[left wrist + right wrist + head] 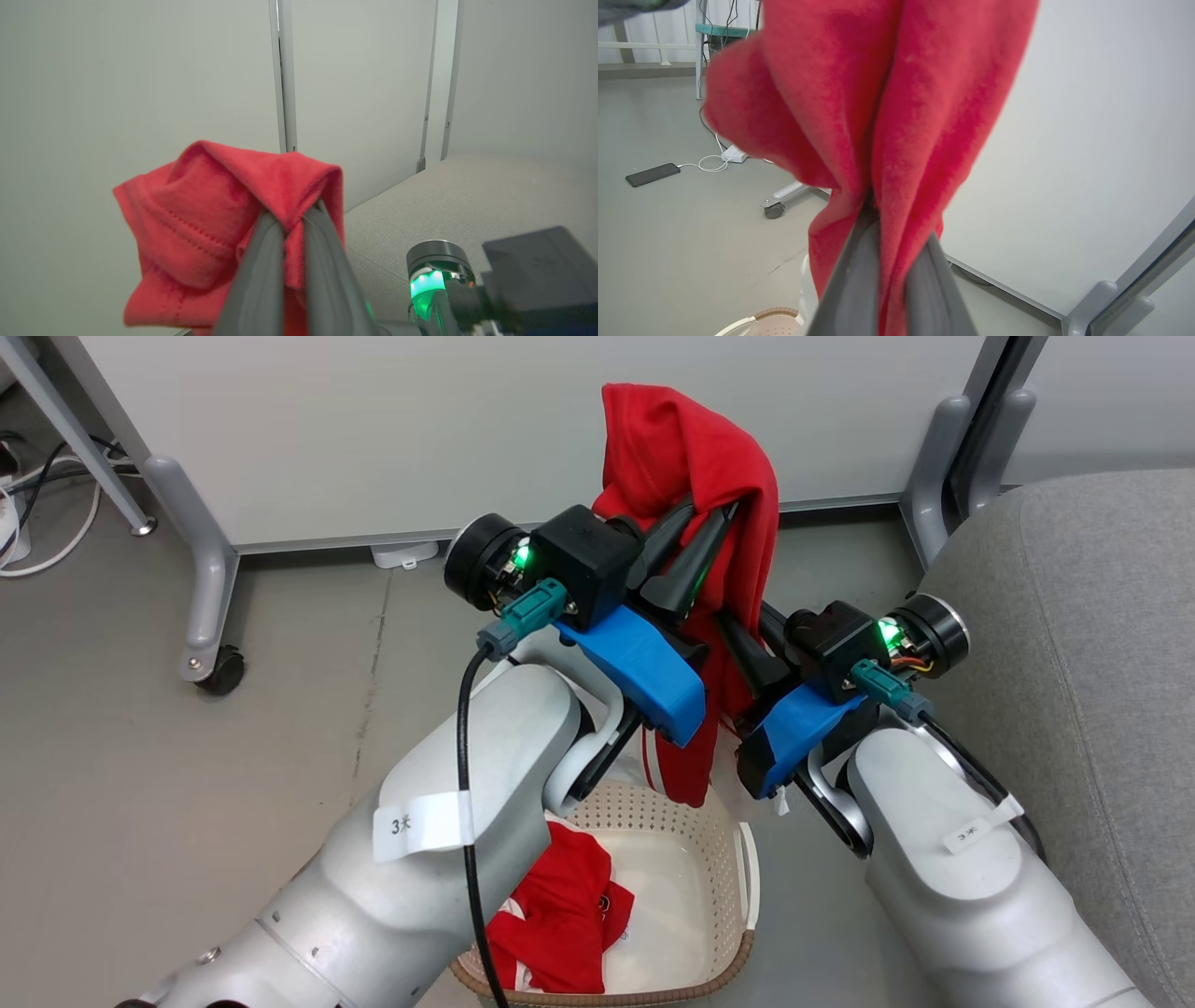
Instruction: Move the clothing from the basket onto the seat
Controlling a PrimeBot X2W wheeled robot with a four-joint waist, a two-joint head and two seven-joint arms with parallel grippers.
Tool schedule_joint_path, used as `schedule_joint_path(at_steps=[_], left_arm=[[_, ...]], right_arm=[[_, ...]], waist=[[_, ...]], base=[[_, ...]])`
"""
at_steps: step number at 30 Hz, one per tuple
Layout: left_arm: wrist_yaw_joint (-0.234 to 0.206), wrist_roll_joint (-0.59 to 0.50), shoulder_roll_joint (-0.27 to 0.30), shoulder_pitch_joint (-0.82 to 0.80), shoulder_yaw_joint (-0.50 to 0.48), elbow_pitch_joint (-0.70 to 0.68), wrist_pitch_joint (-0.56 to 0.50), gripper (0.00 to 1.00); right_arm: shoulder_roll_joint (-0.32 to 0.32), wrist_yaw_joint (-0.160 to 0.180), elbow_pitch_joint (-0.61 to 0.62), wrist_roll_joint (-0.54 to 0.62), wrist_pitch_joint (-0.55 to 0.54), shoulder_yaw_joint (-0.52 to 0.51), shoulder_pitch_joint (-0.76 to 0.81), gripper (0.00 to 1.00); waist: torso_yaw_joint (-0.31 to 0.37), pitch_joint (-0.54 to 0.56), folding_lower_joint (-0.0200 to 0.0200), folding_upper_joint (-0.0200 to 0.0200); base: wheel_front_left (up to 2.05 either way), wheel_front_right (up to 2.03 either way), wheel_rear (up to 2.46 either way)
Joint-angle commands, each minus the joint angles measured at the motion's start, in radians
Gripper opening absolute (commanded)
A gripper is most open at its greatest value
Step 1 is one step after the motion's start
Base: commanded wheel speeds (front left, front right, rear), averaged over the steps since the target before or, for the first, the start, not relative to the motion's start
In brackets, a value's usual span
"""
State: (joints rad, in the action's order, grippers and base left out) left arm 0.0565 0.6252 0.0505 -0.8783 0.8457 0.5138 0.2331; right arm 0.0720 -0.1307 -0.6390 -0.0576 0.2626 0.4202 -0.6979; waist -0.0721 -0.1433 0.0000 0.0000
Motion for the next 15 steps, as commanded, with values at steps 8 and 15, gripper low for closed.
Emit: schedule_joint_path(at_steps=[8,15], left_arm=[[-0.026,-0.026,0.001,-0.015,0.011,0.023,0.017,1.00],[-0.031,-0.042,0.014,0.005,0.016,0.031,0.025,1.00]], right_arm=[[0.002,0.000,0.014,-0.033,0.004,-0.007,0.017,0.00],[0.002,0.000,0.045,-0.064,0.004,-0.042,0.033,0.00]], waist=[[0.002,0.004,0.0000,0.0000],[0.013,0.001,0.0000,0.0000]], base=[[0.00,0.00,0.00],[0.00,0.00,0.00]])
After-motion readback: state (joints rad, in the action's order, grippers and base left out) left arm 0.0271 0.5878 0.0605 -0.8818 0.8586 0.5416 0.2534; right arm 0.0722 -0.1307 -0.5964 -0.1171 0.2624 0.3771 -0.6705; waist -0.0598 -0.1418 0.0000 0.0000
